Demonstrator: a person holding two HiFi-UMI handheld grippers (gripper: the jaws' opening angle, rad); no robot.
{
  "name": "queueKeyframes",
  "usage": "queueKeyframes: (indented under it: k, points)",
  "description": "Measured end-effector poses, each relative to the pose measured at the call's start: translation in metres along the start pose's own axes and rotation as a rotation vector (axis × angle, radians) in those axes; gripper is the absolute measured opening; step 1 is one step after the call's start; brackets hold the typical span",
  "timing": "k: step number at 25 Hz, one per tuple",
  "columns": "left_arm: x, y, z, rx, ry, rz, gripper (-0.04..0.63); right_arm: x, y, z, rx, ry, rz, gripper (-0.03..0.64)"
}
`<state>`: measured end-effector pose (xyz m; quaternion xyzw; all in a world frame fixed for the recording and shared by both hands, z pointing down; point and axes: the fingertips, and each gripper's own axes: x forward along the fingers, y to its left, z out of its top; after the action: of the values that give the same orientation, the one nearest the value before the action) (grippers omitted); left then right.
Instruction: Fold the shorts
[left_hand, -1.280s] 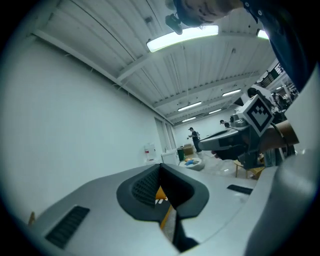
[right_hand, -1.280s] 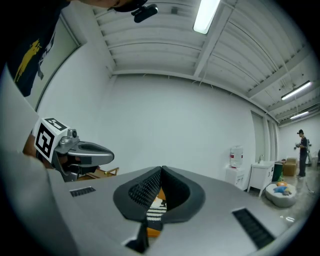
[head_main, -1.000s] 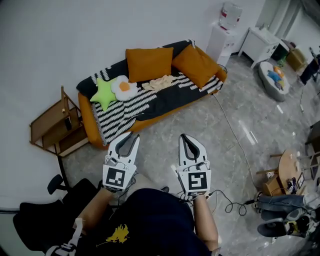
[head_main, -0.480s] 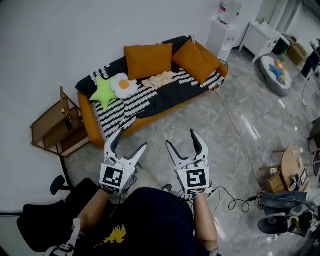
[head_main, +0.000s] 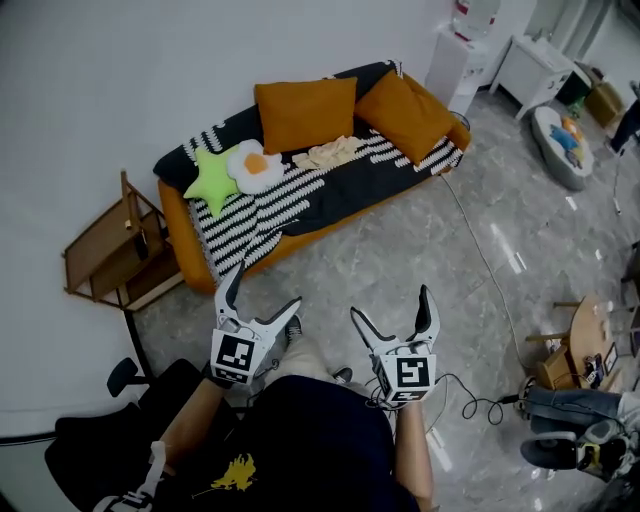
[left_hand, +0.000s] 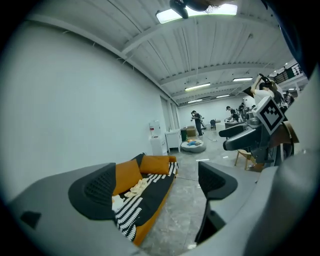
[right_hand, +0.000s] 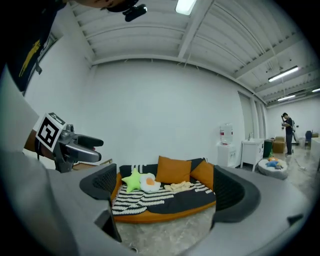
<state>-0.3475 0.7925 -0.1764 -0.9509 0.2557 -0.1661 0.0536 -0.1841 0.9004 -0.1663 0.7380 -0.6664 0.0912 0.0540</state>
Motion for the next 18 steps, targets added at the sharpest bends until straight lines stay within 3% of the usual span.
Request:
queueKeyframes:
  k: [5, 10, 15, 18]
  points:
    - [0.029, 0.054, -0.008, -0.048, 0.001, -0.017, 0.502, 0.035, -0.01, -0.007, 0.032, 0.085, -0.08, 0.598]
    - [0.064, 0.123, 0.004, -0.077, -0.033, -0.056, 0.499, 0.085, -0.006, 0.022, 0.034, 0.139, -0.146, 0.598]
    - [0.101, 0.182, -0.018, -0.197, -0.046, -0.137, 0.499, 0.147, 0.009, 0.034, 0.12, 0.158, -0.168, 0.589]
    - [0.118, 0.214, -0.028, -0.177, -0.052, -0.154, 0.499, 0.181, 0.015, 0.03, 0.107, 0.178, -0.197, 0.588]
